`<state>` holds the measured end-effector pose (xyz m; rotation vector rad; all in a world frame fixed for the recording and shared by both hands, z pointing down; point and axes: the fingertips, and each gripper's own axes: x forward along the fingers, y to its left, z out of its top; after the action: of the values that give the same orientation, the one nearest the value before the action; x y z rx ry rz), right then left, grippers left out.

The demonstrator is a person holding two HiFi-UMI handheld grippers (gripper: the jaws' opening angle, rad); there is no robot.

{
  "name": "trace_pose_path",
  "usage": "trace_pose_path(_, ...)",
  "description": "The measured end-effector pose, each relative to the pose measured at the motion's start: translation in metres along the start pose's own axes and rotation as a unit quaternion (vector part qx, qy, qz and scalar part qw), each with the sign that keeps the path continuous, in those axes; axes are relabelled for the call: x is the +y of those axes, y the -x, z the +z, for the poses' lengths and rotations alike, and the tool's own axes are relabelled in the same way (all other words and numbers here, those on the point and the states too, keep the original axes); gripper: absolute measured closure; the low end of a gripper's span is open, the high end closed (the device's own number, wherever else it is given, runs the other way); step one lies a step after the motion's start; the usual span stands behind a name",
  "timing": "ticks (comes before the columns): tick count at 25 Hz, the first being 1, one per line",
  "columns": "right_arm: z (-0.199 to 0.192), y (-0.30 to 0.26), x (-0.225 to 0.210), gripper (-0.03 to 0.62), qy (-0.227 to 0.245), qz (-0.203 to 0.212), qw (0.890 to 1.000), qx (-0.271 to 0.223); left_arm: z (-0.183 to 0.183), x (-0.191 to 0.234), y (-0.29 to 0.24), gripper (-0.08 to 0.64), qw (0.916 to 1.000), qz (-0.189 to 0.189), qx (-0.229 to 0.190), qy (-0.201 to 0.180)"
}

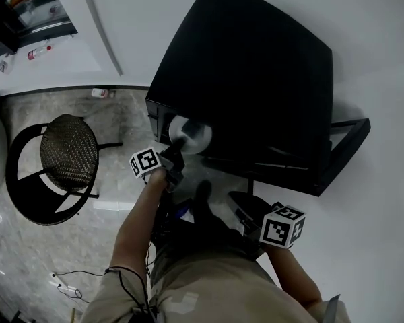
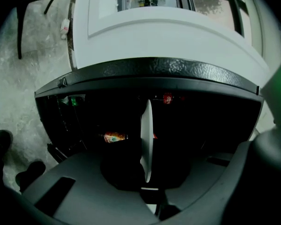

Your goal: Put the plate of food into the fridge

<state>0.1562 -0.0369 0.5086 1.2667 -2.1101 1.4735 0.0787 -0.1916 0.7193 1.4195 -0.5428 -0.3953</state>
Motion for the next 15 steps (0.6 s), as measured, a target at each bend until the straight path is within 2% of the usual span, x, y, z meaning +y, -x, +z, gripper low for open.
trace_pose_path(15, -0.003, 0.0, -0.004, 0.565, -0.007, -0.011, 1.0, 0.003, 0.01, 0.005, -0.015, 0.541, 0.9988, -0.016, -0.039, 0.024)
